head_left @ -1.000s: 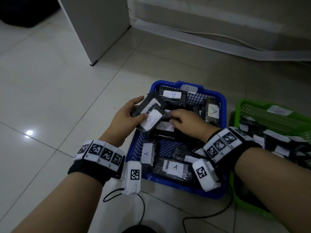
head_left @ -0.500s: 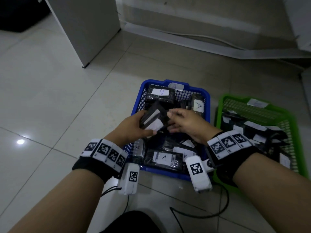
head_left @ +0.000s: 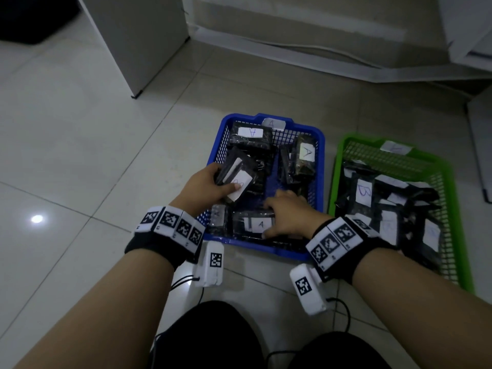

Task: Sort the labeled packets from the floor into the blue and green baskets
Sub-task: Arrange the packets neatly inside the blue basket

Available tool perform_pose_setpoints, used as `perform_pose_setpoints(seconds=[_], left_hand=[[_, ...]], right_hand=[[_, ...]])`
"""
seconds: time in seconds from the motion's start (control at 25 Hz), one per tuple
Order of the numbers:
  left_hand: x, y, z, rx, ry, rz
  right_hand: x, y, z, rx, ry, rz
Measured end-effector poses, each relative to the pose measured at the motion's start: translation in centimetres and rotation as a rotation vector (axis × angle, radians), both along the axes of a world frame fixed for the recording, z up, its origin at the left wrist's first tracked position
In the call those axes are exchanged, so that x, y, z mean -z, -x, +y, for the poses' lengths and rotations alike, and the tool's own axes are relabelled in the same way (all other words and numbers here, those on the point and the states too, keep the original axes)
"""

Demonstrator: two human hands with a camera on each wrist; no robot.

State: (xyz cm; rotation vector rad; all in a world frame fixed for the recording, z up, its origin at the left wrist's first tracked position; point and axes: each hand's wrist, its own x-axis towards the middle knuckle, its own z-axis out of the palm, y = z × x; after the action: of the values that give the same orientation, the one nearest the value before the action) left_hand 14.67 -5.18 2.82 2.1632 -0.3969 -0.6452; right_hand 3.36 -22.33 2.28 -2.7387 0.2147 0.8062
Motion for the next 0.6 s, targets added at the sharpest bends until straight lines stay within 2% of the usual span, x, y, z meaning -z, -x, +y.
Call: perform_pose_setpoints(seconds=[0.12,0.24,0.28,0.36,0.44,0.6], left_hand=[[-0.1,0.2,0.3,-0.091,0.084,0.037],[0.0,0.7,0.6,-0.146,0.143,0.089],[0.2,0.8,0.6,-0.123,0.124,0.094],[0.5,1.0,0.2,-0.031,0.019,0.045],[0.7,1.3,-0.5,0.061,-0.106,-0.031],[1.1,1.8,-1.7,0.106,-0.238,-0.019]], right_hand=[[-0.9,0.4,-1.2,0.100,-0.179,-0.038],[-2.1,0.9,-3.2,0.450,-0.459,-0.176],[-2.6,1.0,-3.6,0.555,-0.573,-0.209],[-3.4,1.2,-4.1,0.657,-0.702,-0.248],[-3.9,1.2,-4.2,0.703,-0.740,-0.267],[-4.0,1.7,-4.4,0.775,-0.806,-0.313]])
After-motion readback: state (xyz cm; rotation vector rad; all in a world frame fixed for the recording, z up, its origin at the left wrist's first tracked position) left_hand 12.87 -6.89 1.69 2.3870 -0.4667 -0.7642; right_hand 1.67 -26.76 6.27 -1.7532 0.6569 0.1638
